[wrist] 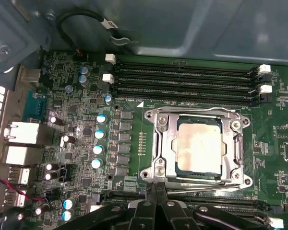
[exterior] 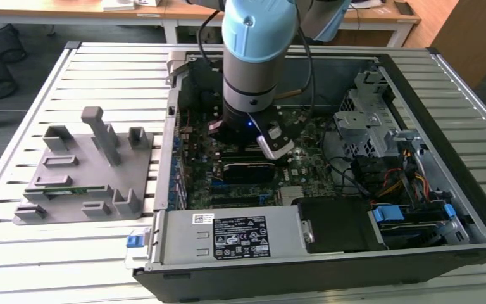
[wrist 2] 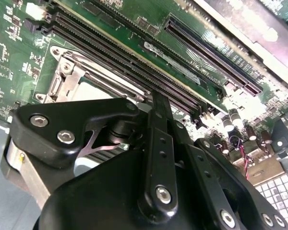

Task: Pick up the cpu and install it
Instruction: 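Install the second cpu locking lever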

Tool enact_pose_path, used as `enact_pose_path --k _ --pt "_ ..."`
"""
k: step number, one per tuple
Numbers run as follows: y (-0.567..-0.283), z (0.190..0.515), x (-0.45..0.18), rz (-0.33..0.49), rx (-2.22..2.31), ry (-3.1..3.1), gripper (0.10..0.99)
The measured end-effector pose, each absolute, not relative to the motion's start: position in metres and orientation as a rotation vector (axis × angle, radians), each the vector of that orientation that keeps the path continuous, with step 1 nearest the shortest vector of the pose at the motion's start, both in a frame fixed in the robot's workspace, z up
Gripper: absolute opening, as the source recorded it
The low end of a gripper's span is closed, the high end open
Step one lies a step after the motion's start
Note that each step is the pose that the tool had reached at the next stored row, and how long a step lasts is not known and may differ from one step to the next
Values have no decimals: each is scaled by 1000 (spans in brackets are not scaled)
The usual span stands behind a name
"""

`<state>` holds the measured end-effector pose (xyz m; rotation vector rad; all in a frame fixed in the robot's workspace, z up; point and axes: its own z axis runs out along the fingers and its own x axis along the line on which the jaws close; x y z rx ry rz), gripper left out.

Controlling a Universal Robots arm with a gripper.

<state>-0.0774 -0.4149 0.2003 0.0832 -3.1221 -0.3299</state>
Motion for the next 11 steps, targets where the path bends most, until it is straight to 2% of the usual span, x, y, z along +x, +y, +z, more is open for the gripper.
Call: enact_pose_path --k 11 --pt "-416 196 -80 -392 83 -3116 106"
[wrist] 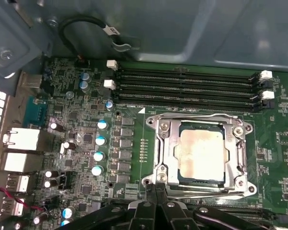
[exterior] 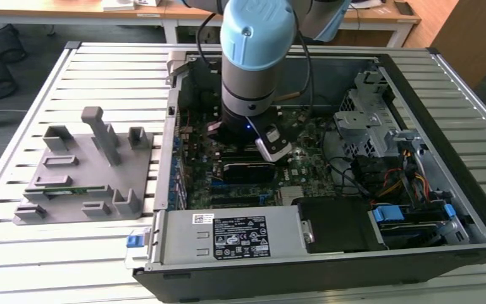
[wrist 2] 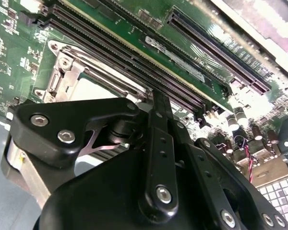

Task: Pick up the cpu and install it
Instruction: 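Install the second cpu locking lever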

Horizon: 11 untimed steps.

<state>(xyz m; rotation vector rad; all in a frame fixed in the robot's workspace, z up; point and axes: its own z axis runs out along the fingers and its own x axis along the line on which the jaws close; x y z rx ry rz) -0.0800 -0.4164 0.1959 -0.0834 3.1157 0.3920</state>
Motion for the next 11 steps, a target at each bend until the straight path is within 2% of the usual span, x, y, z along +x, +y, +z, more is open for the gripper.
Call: enact_pose_path --k 11 --pt "-418 192 -83 418 -84 3112 106"
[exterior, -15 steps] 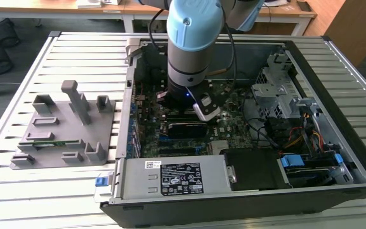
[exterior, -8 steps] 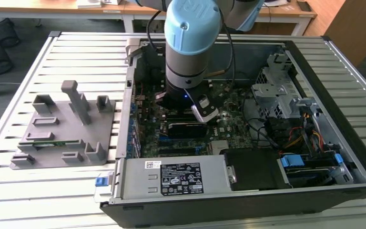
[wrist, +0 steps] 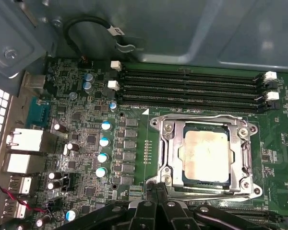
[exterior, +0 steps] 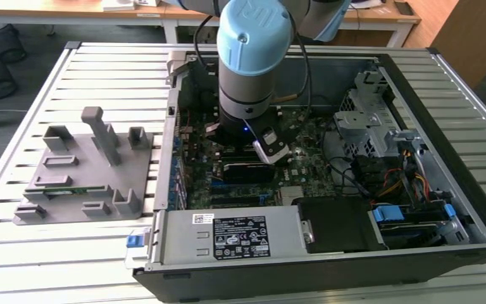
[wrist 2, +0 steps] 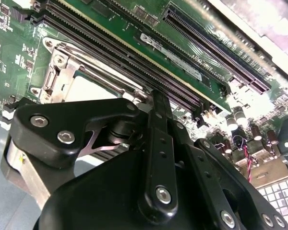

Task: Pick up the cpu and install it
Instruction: 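Install the second cpu locking lever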

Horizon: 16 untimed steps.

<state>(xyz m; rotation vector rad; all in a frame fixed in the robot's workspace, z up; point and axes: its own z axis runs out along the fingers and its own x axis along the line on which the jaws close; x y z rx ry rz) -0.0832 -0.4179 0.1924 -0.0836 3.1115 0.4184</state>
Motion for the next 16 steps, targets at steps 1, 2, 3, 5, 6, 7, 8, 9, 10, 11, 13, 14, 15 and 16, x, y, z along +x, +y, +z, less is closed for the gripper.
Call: enact_pose_path --k 1,2,3,5,6,7,8,9,10,11,13,14,15,16 --pt "-418 193 -83 419 -84 3111 106" --pt "-418 193 -83 419 -83 3111 106" --pt "-418 193 -83 419 -83 3111 106" --pt "-420 193 -83 421 -83 3111 106" --pt "-420 193 -83 422 -83 3111 106" --pt "-421 193 -83 424 -83 3111 106" --pt "-422 193 -83 426 -83 3110 106" --pt "-423 193 -83 429 -83 3110 106" --pt "-423 193 -83 434 -83 3109 106" --pt "-424 193 -83 440 -83 3108 106" --pt "-424 194 -83 451 -83 3107 106" --pt "-424 194 -83 454 -83 3106 106" --pt "-424 195 -83 457 -83 3105 106" --pt "-424 196 -83 458 -83 3105 106"
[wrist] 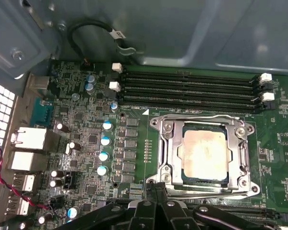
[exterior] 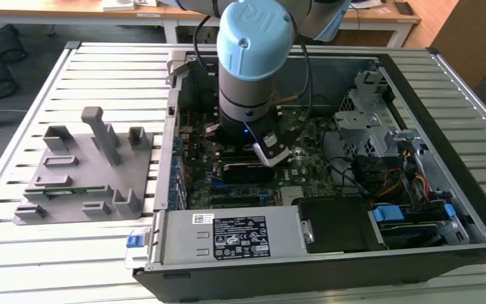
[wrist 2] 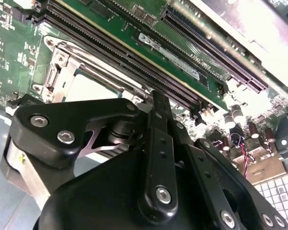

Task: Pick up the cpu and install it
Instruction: 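Install the second cpu locking lever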

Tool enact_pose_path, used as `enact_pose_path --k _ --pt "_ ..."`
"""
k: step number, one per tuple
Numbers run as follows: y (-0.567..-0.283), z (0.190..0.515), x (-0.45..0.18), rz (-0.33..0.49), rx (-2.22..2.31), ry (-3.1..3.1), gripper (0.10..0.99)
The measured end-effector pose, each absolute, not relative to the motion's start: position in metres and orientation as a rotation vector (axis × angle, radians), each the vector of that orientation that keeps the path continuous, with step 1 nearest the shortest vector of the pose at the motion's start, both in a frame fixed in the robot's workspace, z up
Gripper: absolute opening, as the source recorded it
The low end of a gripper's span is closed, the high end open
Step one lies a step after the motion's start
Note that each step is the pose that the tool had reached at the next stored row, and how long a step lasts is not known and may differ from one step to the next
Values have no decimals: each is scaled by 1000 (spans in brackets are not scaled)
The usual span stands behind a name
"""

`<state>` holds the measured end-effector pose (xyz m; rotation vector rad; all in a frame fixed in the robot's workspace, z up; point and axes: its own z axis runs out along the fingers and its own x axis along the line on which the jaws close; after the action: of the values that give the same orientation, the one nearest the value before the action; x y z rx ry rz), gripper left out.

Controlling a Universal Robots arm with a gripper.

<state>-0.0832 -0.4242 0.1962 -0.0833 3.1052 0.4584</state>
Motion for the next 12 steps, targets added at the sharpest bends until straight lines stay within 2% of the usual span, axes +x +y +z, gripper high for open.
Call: enact_pose_path --k 12 --pt "-431 198 -83 483 -83 3101 106"
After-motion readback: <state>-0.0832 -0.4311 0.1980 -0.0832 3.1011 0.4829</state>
